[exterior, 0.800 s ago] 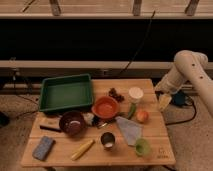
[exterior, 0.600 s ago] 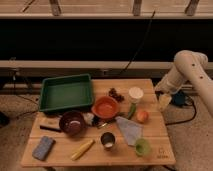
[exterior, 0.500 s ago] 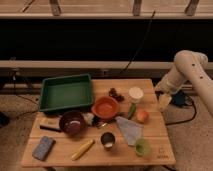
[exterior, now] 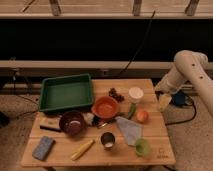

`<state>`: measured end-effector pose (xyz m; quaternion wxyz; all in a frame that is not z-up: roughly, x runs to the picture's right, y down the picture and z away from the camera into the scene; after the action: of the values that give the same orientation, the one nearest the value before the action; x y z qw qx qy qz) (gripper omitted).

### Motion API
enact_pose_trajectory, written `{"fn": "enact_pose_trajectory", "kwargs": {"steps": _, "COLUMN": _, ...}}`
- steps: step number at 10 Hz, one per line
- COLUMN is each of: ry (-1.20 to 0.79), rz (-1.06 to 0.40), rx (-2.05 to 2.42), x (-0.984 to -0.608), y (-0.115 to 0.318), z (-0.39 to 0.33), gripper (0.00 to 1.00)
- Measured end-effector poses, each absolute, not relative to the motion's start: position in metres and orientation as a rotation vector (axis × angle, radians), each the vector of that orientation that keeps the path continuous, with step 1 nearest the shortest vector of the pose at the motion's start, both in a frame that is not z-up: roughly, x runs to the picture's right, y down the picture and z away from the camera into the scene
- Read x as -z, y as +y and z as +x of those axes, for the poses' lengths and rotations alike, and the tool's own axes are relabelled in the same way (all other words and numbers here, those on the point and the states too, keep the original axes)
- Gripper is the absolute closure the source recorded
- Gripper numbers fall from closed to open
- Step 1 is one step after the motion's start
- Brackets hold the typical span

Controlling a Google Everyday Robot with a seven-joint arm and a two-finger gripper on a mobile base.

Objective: Place banana in metal cup

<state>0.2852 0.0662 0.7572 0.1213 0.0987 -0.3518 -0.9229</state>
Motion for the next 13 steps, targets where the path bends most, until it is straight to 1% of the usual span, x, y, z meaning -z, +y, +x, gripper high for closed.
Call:
{"fn": "enact_pose_trajectory", "kwargs": {"steps": 9, "ry": -1.043, "rz": 0.279, "rx": 2.711, "x": -0.76, "y": 0.067, "z": 0.284, "gripper": 0.2}}
{"fn": "enact_pose_trajectory", "kwargs": {"steps": 13, "ry": -1.081, "rz": 0.281, "rx": 2.8, "x": -0.76, "y": 0.079, "z": 0.243, "gripper": 0.2}}
